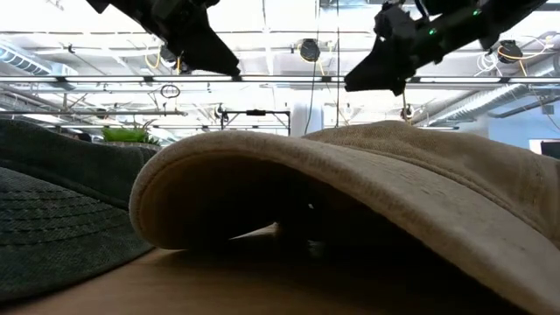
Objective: Pick & Place hat
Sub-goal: Put the top brown cap into the transparent bin
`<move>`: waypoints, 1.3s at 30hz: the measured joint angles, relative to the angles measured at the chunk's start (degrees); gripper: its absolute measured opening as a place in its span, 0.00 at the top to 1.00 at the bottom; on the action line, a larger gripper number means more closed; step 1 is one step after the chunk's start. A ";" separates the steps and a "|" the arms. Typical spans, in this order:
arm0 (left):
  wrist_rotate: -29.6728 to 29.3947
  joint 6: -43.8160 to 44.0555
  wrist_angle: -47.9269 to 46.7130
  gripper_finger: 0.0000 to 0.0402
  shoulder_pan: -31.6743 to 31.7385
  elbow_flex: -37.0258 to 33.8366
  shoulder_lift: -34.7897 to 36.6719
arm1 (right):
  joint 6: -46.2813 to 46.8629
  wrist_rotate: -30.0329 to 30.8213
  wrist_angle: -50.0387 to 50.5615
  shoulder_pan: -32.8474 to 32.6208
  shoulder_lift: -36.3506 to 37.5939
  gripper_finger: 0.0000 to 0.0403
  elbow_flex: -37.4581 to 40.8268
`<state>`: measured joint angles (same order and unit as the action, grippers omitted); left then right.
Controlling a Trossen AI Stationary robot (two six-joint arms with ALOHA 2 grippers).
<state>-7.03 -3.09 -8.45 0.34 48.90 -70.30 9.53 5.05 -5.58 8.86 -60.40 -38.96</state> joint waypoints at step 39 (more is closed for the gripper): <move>6.97 3.69 -12.93 0.40 -2.34 0.02 -0.11 | 25.63 7.09 12.66 -28.93 -9.24 0.76 -0.10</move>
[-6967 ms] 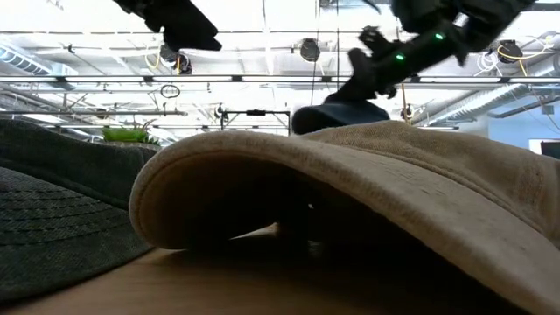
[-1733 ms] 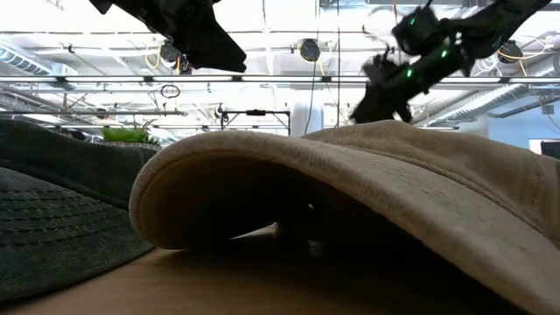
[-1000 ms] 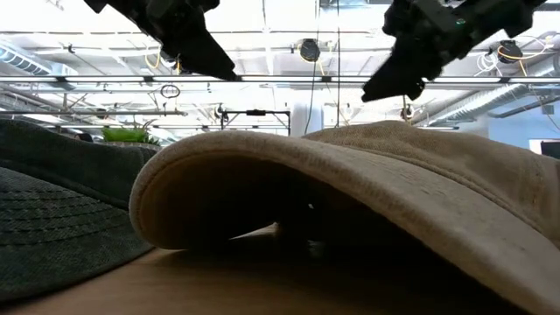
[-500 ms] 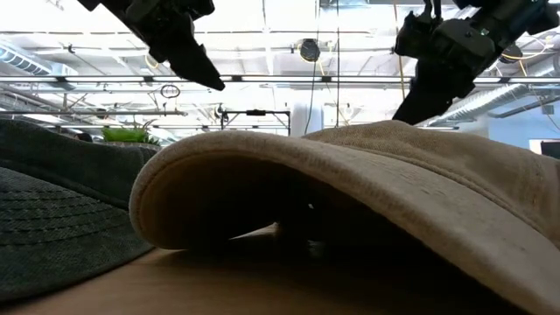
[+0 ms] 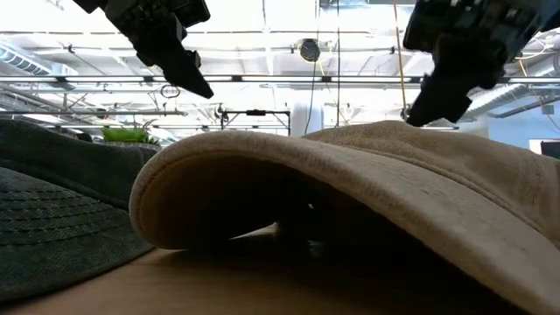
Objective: Pick & Place hat
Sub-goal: Put the top brown cap into the transparent bin
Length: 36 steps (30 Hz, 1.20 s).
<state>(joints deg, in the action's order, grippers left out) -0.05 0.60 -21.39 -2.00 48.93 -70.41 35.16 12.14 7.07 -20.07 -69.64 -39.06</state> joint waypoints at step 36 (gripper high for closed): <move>-0.04 1.70 -0.26 0.40 1.34 0.13 1.79 | 4.72 2.59 10.01 -2.55 -5.49 0.73 -1.73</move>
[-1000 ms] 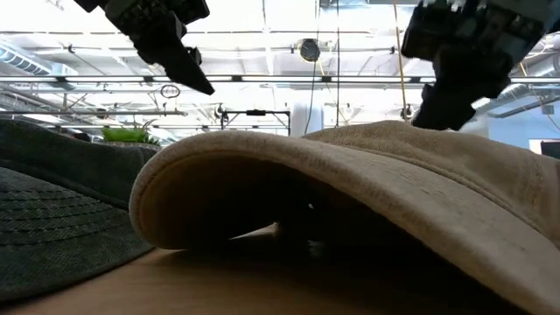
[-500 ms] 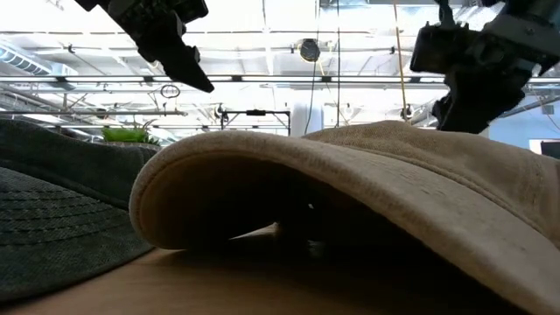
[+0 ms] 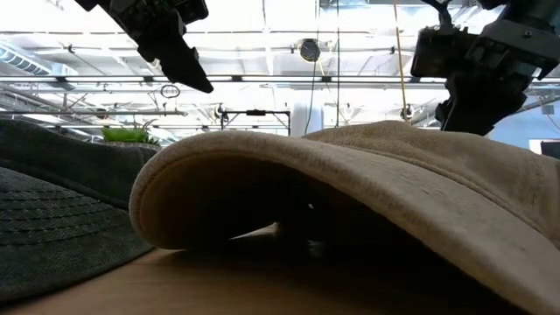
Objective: Pick & Place hat
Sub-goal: Put the top brown cap into the transparent bin
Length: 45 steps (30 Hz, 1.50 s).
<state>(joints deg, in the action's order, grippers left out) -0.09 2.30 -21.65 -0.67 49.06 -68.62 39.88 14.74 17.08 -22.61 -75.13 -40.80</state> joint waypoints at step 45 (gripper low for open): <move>-0.03 0.72 0.00 0.40 0.00 0.00 0.00 | -0.39 -1.30 0.56 0.38 0.16 0.81 0.09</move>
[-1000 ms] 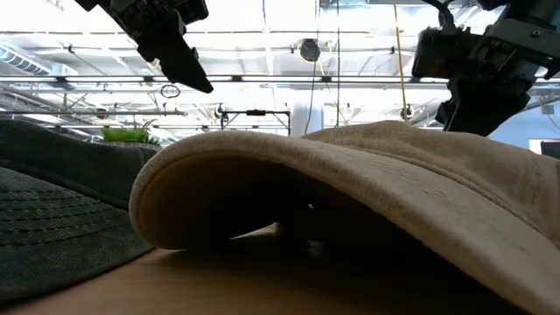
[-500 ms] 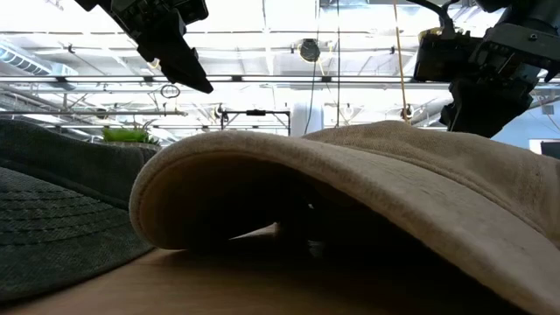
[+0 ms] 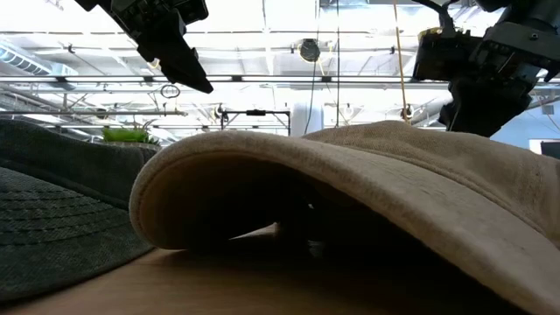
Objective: Pick & Place hat
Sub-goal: Put the top brown cap into the transparent bin
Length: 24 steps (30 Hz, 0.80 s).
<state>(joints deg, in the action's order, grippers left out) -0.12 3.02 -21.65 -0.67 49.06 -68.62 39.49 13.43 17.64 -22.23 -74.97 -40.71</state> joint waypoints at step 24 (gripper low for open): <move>-1.95 -2.87 -1.31 0.40 -0.02 0.00 -0.02 | -20.36 2.44 -2.25 23.30 6.41 0.73 -0.04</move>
<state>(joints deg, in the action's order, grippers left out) -2.07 0.14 -22.96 -0.69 49.06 -68.64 19.12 15.87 15.39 1.07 -68.56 -40.75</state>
